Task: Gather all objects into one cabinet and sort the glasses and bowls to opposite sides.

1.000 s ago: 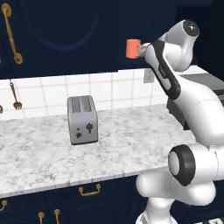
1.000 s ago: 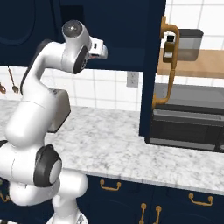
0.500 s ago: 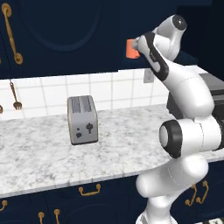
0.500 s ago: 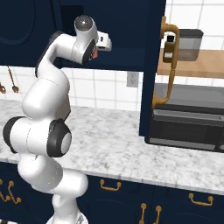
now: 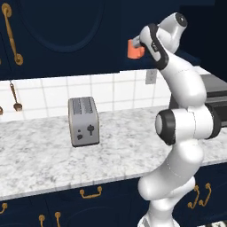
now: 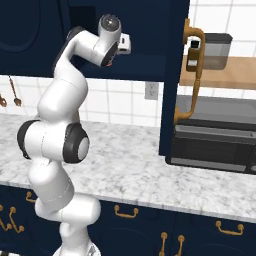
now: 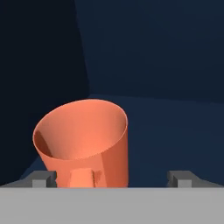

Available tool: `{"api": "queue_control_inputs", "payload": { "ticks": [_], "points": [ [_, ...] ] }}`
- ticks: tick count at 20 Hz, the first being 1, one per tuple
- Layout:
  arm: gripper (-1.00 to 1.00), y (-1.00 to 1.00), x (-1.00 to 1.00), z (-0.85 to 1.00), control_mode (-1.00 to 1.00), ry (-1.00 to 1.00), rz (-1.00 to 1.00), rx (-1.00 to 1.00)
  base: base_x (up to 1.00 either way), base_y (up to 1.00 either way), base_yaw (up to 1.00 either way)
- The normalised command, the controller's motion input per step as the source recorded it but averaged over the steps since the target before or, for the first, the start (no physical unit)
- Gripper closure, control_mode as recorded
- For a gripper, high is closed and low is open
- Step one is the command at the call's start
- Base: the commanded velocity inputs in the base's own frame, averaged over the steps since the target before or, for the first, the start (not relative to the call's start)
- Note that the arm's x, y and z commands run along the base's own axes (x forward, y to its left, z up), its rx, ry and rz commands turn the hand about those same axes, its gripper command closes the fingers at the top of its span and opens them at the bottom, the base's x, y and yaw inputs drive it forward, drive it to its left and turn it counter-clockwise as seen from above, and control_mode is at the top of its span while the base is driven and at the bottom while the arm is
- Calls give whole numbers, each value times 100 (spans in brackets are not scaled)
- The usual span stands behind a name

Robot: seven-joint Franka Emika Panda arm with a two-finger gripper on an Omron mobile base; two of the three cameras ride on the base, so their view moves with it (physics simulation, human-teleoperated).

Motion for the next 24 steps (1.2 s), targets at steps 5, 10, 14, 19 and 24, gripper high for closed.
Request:
{"api": "queue_control_inputs", "payload": {
  "ticks": [5,10,14,19,24],
  "points": [
    [-100,1,-1,-4,-100,0,3,-2,0,0,0],
    [-100,22,-1,-22,-100,-1,0,-3,0,0,0],
    [-100,28,0,-21,-100,-8,0,-1,0,0,0],
    [100,11,2,0,-100,-9,0,0,0,0,0],
    [100,0,0,0,-100,-5,0,0,0,0,0]
  ]
}}
